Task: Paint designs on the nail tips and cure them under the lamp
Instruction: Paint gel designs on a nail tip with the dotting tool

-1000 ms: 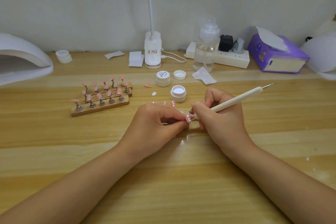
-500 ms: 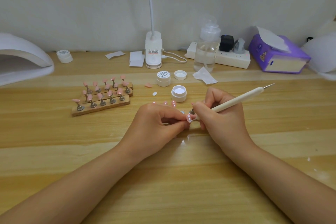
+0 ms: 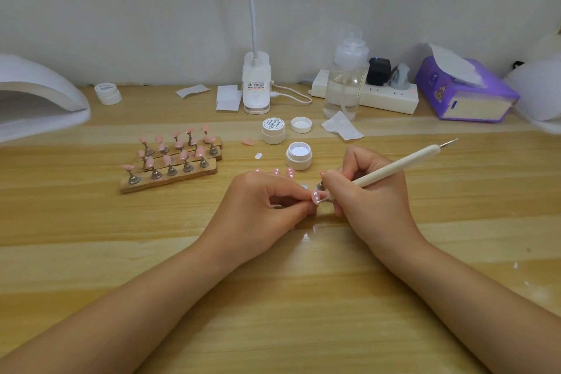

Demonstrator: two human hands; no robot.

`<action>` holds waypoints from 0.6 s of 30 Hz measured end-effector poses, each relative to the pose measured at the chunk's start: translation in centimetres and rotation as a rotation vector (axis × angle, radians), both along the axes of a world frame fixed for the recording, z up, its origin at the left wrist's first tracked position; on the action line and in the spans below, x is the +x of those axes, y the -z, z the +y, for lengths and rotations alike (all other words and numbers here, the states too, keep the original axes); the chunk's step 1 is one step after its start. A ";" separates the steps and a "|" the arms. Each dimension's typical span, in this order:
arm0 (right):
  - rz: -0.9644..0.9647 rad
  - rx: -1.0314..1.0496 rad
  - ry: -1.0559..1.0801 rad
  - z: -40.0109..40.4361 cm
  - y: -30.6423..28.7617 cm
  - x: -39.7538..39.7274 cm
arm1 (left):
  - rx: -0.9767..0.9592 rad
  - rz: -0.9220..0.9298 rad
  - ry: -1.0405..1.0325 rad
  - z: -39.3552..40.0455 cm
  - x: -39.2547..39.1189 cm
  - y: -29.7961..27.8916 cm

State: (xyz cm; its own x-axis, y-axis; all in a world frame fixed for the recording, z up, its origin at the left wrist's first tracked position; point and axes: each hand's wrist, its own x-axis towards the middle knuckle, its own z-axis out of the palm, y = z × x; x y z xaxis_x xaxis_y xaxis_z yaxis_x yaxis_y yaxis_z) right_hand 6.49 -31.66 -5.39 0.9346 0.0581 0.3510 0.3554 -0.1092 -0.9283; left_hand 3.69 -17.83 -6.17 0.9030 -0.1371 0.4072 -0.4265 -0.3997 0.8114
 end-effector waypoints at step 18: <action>0.013 0.040 -0.012 -0.1 0.1 0.2 | -0.007 0.028 -0.009 0.0 -0.1 -0.1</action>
